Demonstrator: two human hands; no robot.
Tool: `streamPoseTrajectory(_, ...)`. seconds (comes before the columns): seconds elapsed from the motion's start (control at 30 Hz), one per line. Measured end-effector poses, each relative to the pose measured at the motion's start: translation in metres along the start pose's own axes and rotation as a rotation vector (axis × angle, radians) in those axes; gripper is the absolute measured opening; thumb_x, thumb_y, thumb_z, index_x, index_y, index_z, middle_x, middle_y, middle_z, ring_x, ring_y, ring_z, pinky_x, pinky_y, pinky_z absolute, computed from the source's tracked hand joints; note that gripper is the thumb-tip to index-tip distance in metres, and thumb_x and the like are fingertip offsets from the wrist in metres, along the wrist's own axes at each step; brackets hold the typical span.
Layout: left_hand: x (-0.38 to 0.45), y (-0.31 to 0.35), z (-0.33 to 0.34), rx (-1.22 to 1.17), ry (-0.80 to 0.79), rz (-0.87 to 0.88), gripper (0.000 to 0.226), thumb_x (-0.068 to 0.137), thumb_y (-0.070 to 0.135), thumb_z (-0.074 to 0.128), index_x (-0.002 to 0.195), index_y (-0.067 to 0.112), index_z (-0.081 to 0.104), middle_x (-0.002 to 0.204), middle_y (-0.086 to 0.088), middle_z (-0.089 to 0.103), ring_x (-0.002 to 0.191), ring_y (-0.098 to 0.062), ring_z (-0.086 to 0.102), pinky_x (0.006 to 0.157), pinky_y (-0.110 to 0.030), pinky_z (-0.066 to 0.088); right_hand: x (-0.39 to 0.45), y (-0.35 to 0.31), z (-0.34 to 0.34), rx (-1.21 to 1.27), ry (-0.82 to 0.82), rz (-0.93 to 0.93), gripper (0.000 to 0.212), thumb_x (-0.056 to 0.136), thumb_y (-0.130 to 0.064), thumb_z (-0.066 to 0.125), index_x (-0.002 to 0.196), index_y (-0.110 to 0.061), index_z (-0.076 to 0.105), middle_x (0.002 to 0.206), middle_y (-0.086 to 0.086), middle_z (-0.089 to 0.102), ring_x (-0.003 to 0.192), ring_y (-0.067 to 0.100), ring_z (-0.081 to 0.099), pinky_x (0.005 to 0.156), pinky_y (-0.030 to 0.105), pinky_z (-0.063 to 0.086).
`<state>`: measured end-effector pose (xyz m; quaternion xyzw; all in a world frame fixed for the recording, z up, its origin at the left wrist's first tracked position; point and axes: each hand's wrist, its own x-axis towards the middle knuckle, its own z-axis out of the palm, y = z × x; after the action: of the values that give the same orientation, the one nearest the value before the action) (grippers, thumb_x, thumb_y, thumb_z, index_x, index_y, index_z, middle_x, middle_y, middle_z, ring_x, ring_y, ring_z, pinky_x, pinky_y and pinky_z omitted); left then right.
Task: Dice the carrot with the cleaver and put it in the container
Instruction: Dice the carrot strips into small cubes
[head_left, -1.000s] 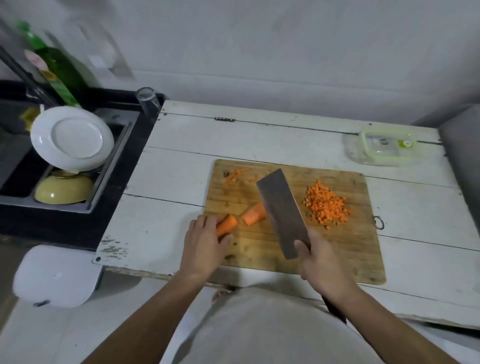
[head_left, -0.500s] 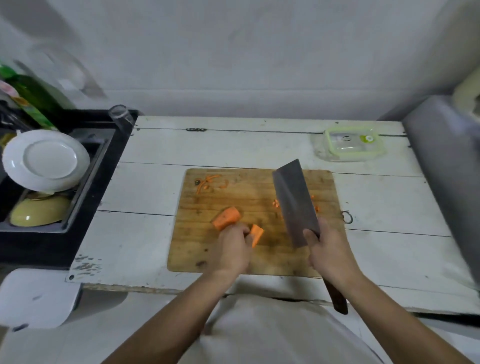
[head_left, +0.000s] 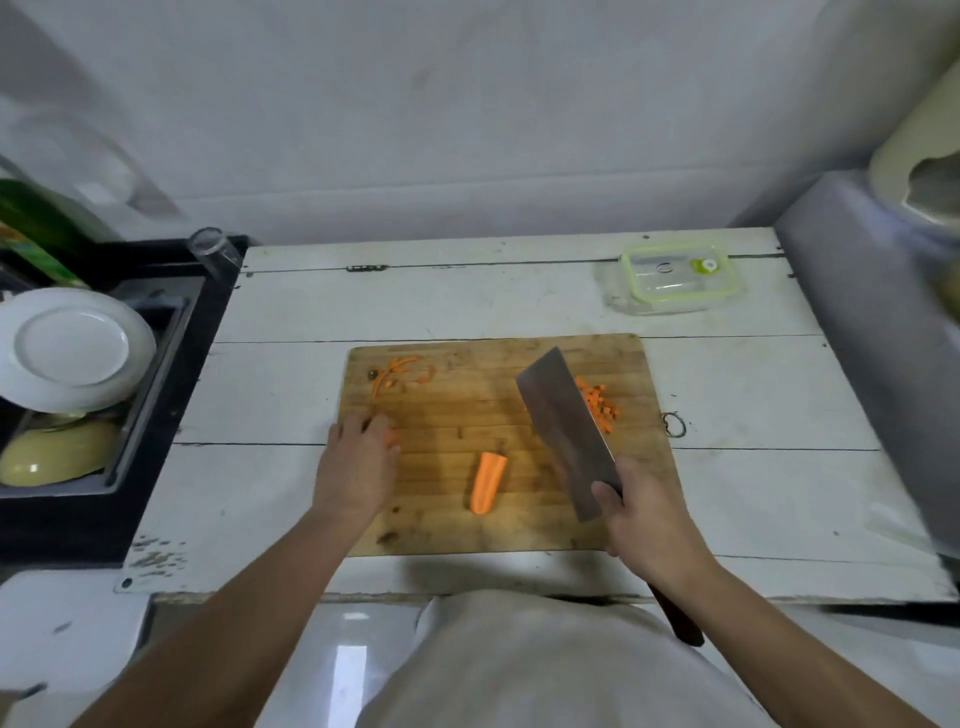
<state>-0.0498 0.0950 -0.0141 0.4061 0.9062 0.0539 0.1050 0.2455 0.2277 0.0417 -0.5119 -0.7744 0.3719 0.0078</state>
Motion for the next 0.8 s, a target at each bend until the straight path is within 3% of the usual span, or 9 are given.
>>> streamPoseTrajectory(0.07, -0.003, -0.006, -0.005, 0.014, -0.008, -0.066, 0.027, 0.100, 0.032, 0.060, 0.123, 0.017, 0.062, 0.132, -0.011, 0.053, 0.120, -0.034, 0.046, 0.100, -0.046, 0.047, 0.001, -0.004, 0.004, -0.004, -0.018, 0.007, 0.019, 0.100, -0.028, 0.049, 0.082, -0.026, 0.045, 0.078, 0.000, 0.060, 0.066, 0.023, 0.065, 0.066, 0.044, 0.055)
streamPoseTrajectory(0.17, -0.018, 0.025, -0.015, 0.041, 0.122, 0.070, 0.036, 0.099, 0.040, 0.059, 0.126, 0.018, 0.063, 0.127, -0.012, 0.053, 0.115, -0.032, 0.048, 0.098, -0.045, 0.043, 0.001, -0.005, 0.009, 0.005, -0.032, -0.006, 0.010, 0.100, -0.030, 0.049, 0.091, -0.025, 0.049, 0.081, 0.000, 0.063, 0.066, 0.024, 0.066, 0.066, 0.044, 0.055)
streamPoseTrajectory(0.23, -0.034, 0.063, -0.020, -0.074, 0.036, 0.153, 0.040, 0.100, 0.047, 0.055, 0.130, 0.021, 0.057, 0.128, -0.006, 0.049, 0.113, -0.025, 0.053, 0.096, -0.038, 0.043, 0.002, -0.006, 0.008, -0.004, -0.022, -0.018, 0.007, 0.100, -0.028, 0.049, 0.095, -0.023, 0.052, 0.080, 0.000, 0.064, 0.064, 0.023, 0.066, 0.066, 0.043, 0.055)
streamPoseTrajectory(0.3, -0.046, 0.097, -0.013, -0.134, -0.121, 0.155, 0.041, 0.099, 0.049, 0.057, 0.128, 0.021, 0.050, 0.129, -0.004, 0.044, 0.105, -0.023, 0.059, 0.083, -0.032, 0.046, 0.002, -0.007, 0.007, 0.015, -0.015, -0.019, 0.005, 0.100, -0.026, 0.050, 0.098, -0.025, 0.054, 0.083, -0.002, 0.065, 0.066, 0.023, 0.066, 0.067, 0.043, 0.055)
streamPoseTrajectory(0.4, -0.050, 0.116, -0.003, -0.123, -0.113, 0.132, 0.035, 0.102, 0.036, 0.059, 0.127, 0.015, 0.046, 0.126, -0.009, 0.054, 0.096, -0.027, 0.067, 0.074, -0.033, 0.052, 0.001, -0.006, 0.006, 0.023, -0.016, 0.002, 0.004, 0.099, -0.028, 0.049, 0.097, -0.028, 0.052, 0.083, -0.002, 0.064, 0.069, 0.024, 0.067, 0.067, 0.044, 0.056)
streamPoseTrajectory(0.5, -0.044, 0.103, -0.006, -0.159, -0.107, 0.005, 0.023, 0.104, 0.036, 0.053, 0.116, 0.017, 0.054, 0.098, -0.003, 0.069, 0.089, -0.023, 0.070, 0.068, -0.033, 0.050, -0.003, -0.002, 0.004, 0.006, -0.020, 0.021, 0.006, 0.099, -0.030, 0.046, 0.096, -0.028, 0.051, 0.081, -0.002, 0.063, 0.066, 0.023, 0.066, 0.067, 0.046, 0.056)
streamPoseTrajectory(0.57, -0.038, 0.087, -0.003, -0.179, -0.198, -0.115, 0.029, 0.102, 0.044, 0.053, 0.104, 0.017, 0.064, 0.093, -0.001, 0.071, 0.088, -0.023, 0.070, 0.072, -0.033, 0.052, -0.007, -0.002, 0.004, 0.010, -0.029, 0.016, 0.004, 0.100, -0.030, 0.046, 0.100, -0.029, 0.049, 0.083, -0.003, 0.063, 0.069, 0.023, 0.066, 0.070, 0.047, 0.055)
streamPoseTrajectory(0.7, -0.042, 0.079, -0.002, -0.902, -0.616, -0.549, 0.038, 0.108, 0.035, 0.048, 0.103, 0.005, 0.070, 0.079, -0.011, 0.077, 0.071, -0.025, 0.075, 0.064, -0.034, 0.060, -0.010, -0.004, 0.006, -0.023, -0.059, -0.008, 0.005, 0.102, -0.031, 0.045, 0.104, -0.028, 0.049, 0.087, -0.003, 0.063, 0.070, 0.023, 0.066, 0.071, 0.046, 0.056)
streamPoseTrajectory(0.8, -0.053, 0.093, -0.001, -1.049, -0.682, -0.571, 0.036, 0.109, 0.032, 0.047, 0.104, 0.003, 0.068, 0.075, -0.013, 0.076, 0.069, -0.026, 0.075, 0.065, -0.035, 0.062, -0.013, -0.012, 0.006, -0.133, -0.070, -0.086, 0.012, 0.103, -0.032, 0.044, 0.111, -0.025, 0.050, 0.092, 0.001, 0.066, 0.073, 0.022, 0.067, 0.068, 0.041, 0.055)
